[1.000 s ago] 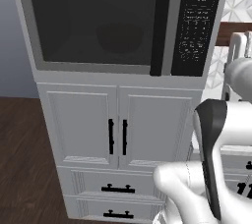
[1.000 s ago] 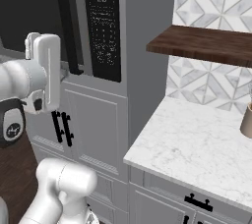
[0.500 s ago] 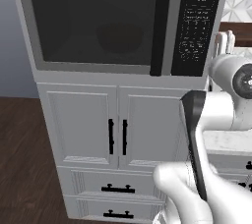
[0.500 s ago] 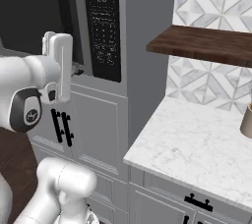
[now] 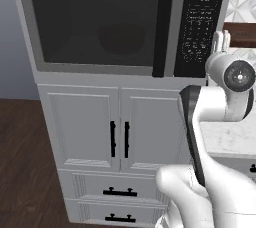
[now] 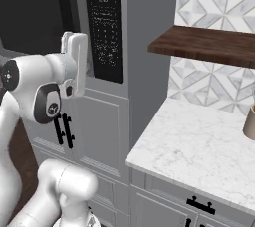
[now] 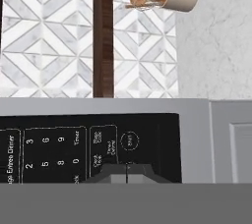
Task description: Open the microwave, place the bowl with waffle inside the microwave, then close the microwave door and turn it on.
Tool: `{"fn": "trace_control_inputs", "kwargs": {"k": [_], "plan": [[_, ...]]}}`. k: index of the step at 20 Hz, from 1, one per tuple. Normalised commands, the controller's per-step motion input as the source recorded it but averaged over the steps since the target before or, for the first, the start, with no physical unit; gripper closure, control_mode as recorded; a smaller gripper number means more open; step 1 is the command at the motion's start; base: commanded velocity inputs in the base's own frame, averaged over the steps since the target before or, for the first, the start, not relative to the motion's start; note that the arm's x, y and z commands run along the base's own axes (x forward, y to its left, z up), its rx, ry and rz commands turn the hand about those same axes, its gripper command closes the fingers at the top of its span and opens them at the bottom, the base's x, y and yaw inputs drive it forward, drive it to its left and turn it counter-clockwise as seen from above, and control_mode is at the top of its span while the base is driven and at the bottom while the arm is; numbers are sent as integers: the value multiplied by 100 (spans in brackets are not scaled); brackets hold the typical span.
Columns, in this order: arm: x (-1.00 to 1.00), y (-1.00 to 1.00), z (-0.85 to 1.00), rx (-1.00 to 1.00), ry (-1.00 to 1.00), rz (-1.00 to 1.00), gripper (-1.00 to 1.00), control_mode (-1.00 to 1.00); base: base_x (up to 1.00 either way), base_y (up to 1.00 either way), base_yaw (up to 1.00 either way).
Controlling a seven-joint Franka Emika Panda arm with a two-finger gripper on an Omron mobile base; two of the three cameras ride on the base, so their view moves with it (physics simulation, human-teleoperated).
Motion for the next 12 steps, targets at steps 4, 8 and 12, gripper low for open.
{"fn": "trace_control_inputs", "kwargs": {"k": [4, 8, 12], "plan": [[27, -18, -9, 1, 0, 0, 100, -100, 0, 0, 0], [54, 0, -24, 0, -1, 0, 100, -100, 0, 0, 0], [52, 0, -11, 0, 0, 0, 100, -100, 0, 0, 0]]}}
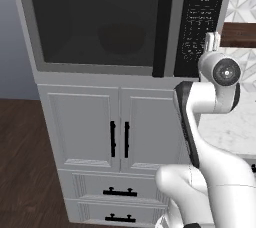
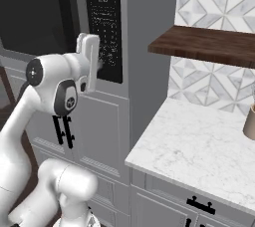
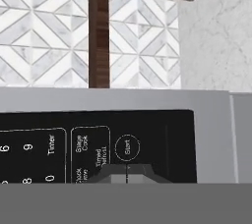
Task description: Open the microwave, place the bowl with waffle inside the microwave, then close the microwave door and turn it on.
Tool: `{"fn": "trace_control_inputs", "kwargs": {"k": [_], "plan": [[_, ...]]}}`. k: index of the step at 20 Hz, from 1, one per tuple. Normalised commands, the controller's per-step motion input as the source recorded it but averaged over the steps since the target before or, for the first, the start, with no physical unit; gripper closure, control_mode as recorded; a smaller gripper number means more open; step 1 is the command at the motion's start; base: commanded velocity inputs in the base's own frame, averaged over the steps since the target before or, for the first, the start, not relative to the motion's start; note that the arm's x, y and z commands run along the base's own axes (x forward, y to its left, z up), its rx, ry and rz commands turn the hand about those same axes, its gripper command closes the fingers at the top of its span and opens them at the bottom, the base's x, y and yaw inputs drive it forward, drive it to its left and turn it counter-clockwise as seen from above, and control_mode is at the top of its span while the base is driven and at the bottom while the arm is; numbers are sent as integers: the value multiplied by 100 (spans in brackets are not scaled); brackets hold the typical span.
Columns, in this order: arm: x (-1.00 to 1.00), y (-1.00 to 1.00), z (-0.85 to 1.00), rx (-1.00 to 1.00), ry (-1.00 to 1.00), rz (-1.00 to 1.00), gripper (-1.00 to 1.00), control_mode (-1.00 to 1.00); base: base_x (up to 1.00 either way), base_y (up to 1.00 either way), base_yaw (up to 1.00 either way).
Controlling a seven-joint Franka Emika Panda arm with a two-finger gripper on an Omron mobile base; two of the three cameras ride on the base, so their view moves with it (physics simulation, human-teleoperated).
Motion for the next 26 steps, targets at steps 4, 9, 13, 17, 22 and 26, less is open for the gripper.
{"fn": "trace_control_inputs", "kwargs": {"k": [4, 9, 13, 17, 22, 26], "plan": [[51, -14, 0, 0, 0, 0, 100, -100, 0, 0, 0], [49, -25, -14, 0, 0, 0, 100, -100, 0, 0, 0], [54, -4, -53, 0, 0, 0, 100, -100, 0, 0, 0], [91, 0, -58, 0, 0, 0, 100, -100, 0, 0, 0], [100, 5, -81, -5, 23, -3, 100, -100, 0, 0, 0], [100, 13, -90, -16, 63, -4, 100, -100, 0, 0, 0]]}}
